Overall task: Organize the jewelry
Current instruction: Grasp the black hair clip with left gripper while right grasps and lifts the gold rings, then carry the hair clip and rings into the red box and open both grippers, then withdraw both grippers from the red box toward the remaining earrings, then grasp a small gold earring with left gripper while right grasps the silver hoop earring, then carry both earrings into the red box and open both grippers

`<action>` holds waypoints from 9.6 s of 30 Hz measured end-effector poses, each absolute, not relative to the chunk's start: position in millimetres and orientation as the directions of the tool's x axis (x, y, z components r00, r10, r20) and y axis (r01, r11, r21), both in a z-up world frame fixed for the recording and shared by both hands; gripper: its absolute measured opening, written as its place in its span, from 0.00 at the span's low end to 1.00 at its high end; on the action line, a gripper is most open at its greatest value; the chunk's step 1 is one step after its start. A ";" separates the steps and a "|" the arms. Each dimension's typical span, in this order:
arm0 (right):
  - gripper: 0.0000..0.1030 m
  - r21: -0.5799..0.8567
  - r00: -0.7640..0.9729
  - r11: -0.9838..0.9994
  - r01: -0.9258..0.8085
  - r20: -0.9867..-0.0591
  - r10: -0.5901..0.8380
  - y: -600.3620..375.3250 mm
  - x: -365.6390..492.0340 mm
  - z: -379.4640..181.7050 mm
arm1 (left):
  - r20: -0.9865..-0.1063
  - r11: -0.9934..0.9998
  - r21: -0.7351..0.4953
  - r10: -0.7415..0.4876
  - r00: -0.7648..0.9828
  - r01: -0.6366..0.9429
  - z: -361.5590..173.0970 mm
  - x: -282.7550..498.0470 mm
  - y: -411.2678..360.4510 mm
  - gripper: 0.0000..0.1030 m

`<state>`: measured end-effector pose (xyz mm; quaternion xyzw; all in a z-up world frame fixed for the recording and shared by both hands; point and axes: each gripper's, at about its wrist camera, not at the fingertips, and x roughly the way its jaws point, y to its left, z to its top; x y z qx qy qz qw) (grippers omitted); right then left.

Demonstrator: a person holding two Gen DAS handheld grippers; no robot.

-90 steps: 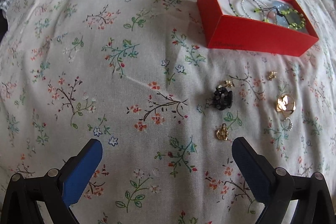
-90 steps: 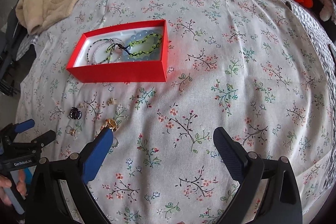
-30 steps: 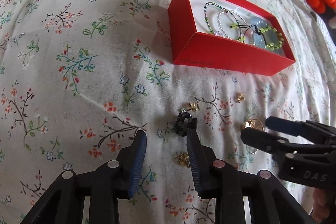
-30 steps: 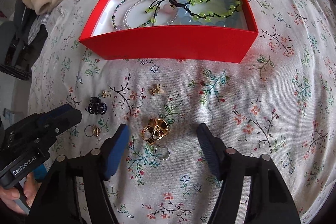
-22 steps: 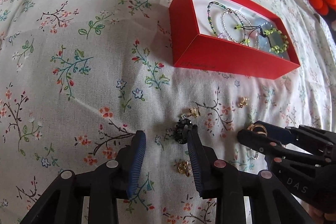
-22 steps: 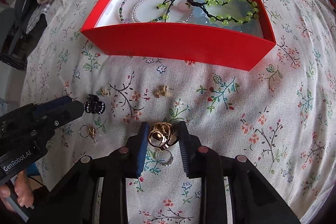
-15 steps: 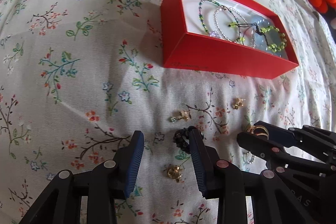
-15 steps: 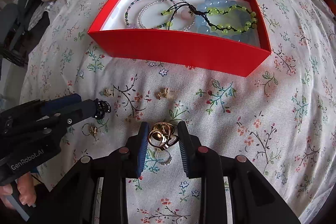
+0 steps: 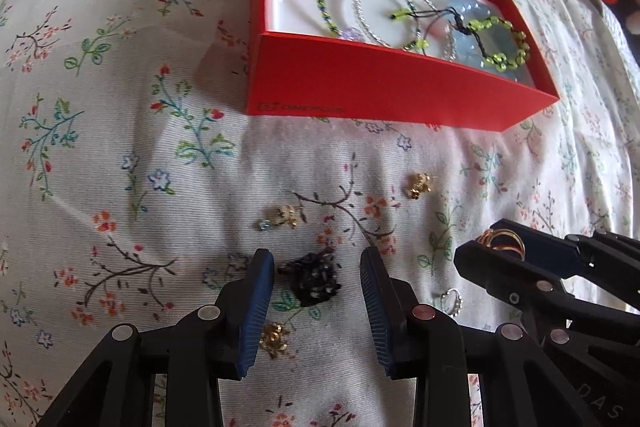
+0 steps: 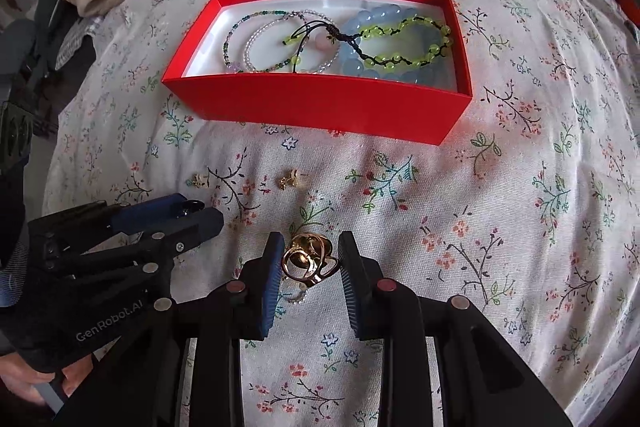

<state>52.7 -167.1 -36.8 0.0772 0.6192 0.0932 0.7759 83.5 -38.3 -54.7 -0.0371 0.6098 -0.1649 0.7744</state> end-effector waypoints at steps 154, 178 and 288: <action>1.00 0.119 0.360 0.989 -0.092 -0.922 0.145 -206.0 12.4 -12.8 | -0.883 0.930 -0.092 -0.242 0.402 0.356 -27.9 30.5 -0.1 0.99; 1.00 0.006 0.433 0.968 -0.252 -0.893 0.119 -166.5 5.3 -75.0 | -0.841 0.830 -0.070 -0.347 0.415 0.553 -62.3 17.5 -16.0 0.75; 0.16 0.410 0.434 0.912 0.023 -0.826 0.360 -227.4 116.8 12.4 | -0.777 0.905 -0.270 -0.406 0.481 0.328 9.9 131.6 -78.8 0.09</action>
